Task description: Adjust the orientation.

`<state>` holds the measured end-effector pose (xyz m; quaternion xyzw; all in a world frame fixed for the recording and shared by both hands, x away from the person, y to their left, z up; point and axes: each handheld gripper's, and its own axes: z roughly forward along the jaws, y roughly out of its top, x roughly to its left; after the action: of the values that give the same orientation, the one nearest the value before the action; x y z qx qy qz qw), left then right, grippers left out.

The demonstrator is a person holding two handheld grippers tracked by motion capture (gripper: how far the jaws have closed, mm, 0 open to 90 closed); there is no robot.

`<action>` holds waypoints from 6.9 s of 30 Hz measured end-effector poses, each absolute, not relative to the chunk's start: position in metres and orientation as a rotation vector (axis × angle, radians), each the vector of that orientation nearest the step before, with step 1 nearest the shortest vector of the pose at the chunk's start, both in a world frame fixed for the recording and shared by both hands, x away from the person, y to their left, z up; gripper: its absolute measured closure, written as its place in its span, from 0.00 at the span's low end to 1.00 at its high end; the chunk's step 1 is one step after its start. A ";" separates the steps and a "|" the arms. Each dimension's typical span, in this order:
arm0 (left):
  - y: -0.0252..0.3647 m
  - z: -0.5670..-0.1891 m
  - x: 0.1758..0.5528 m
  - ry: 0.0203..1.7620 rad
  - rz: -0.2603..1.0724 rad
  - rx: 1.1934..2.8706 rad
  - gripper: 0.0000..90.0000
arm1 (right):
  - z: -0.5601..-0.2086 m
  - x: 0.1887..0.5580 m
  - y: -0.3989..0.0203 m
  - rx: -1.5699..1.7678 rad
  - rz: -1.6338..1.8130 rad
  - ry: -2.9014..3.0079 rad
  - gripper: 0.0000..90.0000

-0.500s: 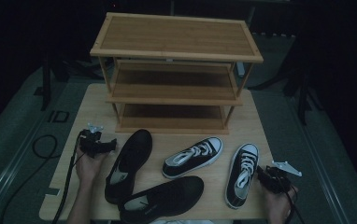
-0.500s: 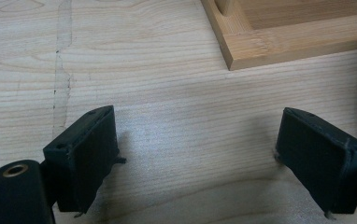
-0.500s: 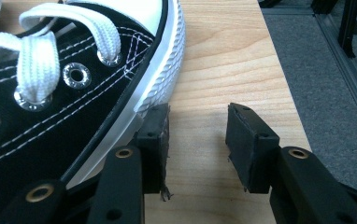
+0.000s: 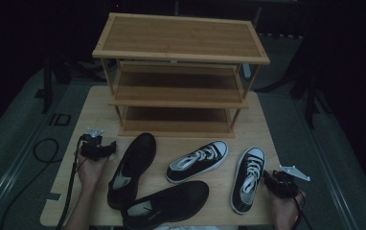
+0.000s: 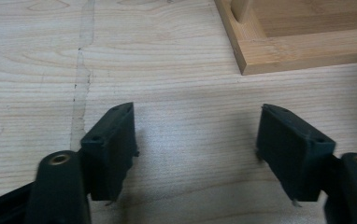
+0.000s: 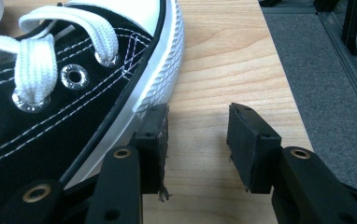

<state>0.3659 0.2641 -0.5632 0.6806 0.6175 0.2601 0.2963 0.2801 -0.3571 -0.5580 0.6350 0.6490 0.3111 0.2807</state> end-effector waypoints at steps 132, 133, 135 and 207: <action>0.208 -0.476 0.301 1.180 0.391 2.374 0.98 | -0.558 0.281 -0.358 1.696 0.838 1.748 0.63; 0.207 -0.475 0.302 1.174 0.394 2.373 0.98 | -0.558 0.281 -0.358 1.696 0.838 1.749 0.63; 0.206 -0.473 0.303 1.166 0.402 2.368 0.98 | -0.558 0.281 -0.358 1.696 0.838 1.749 0.63; 0.180 -0.474 0.403 1.373 0.430 2.116 0.98 | -0.558 0.281 -0.359 1.692 0.839 1.754 0.63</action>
<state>0.4029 0.1796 -0.4740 0.7920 0.5141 0.1611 0.2872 0.2807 -0.3586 -0.5580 0.6307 0.6535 0.3125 0.2784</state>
